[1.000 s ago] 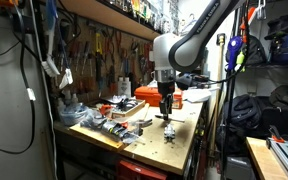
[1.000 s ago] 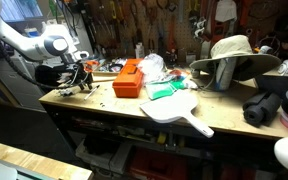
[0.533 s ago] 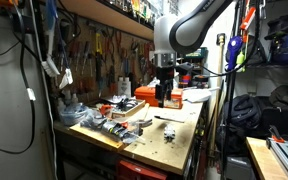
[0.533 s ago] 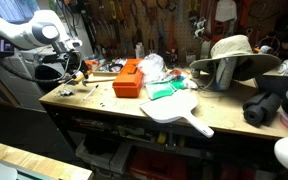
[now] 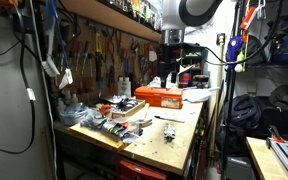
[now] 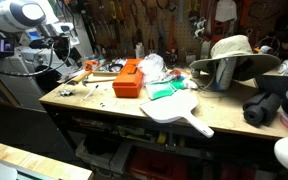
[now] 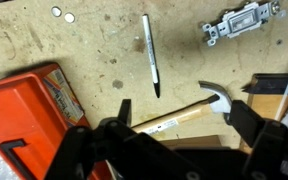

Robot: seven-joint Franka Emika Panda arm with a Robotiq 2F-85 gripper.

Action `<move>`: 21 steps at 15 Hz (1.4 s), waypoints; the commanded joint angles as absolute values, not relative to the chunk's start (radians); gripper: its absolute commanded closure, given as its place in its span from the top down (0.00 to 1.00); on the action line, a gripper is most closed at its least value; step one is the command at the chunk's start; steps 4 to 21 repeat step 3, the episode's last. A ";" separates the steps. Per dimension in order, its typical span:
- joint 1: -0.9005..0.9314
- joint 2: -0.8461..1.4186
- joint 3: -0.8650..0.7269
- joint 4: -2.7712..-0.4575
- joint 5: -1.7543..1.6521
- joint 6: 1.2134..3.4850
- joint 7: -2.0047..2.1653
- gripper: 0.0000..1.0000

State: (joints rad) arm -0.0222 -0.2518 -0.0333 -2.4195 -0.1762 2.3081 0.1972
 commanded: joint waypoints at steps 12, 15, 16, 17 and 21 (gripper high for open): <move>-0.050 -0.306 -0.017 -2.444 -0.182 2.307 0.191 1.00; -0.050 -0.306 -0.017 -2.444 -0.182 2.307 0.191 1.00; -0.050 -0.306 -0.017 -2.444 -0.182 2.307 0.191 1.00; -0.050 -0.306 -0.017 -2.444 -0.182 2.307 0.191 1.00; -0.050 -0.306 -0.017 -2.444 -0.182 2.307 0.191 1.00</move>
